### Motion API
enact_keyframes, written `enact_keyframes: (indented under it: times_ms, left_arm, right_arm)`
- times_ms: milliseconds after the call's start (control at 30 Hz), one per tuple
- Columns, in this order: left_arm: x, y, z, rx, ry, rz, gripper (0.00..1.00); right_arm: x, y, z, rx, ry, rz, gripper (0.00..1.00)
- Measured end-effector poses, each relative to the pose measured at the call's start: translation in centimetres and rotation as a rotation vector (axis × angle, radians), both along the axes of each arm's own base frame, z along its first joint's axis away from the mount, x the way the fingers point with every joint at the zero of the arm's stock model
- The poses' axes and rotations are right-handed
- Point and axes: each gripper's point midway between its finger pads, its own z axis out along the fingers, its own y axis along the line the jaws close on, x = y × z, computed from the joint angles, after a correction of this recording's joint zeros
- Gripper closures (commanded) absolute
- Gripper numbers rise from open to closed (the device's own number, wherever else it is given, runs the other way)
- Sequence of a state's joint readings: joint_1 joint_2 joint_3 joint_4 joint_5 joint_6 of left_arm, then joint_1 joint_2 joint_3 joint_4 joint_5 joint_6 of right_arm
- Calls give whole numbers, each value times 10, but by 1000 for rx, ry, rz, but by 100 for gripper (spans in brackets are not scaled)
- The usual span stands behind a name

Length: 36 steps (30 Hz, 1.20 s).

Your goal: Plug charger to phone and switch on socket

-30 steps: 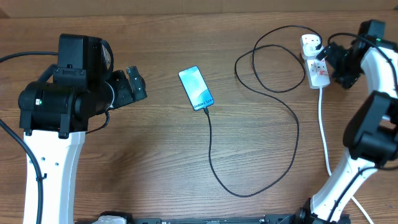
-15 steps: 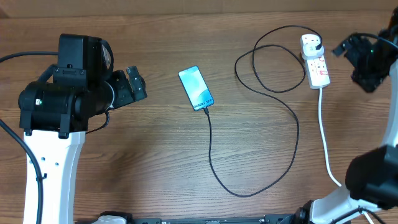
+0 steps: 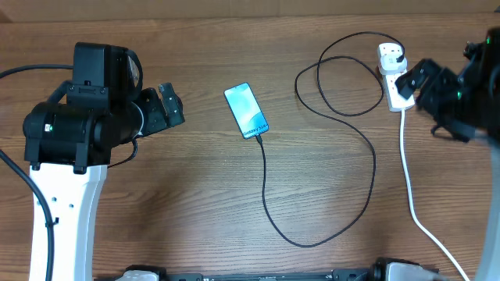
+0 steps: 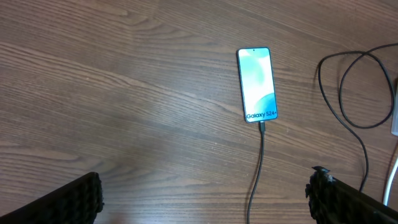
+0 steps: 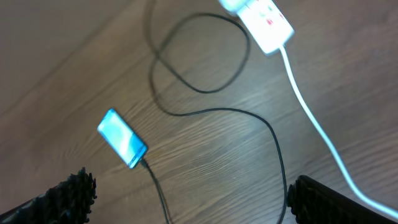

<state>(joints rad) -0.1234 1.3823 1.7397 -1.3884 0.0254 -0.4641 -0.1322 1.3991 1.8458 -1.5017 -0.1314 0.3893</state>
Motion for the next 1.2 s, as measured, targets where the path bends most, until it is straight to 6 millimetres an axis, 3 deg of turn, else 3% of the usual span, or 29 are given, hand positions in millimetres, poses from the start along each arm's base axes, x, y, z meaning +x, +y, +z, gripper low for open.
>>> enact_keyframes:
  times_ms: [200, 367, 533, 1200]
  left_arm:
    - [0, 0, 0, 0, 0, 0, 1]
    - [0, 0, 0, 0, 0, 0, 1]
    - [0, 0, 0, 0, 0, 0, 0]
    - [0, 0, 0, 0, 0, 0, 0]
  right_arm:
    - [-58, 27, 29, -54, -164, 122, 0]
    - [-98, 30, 29, -74, -222, 135, 0]
    - [-131, 31, 17, -69, -156, 141, 0]
    - [-138, 31, 9, -65, -112, 144, 0]
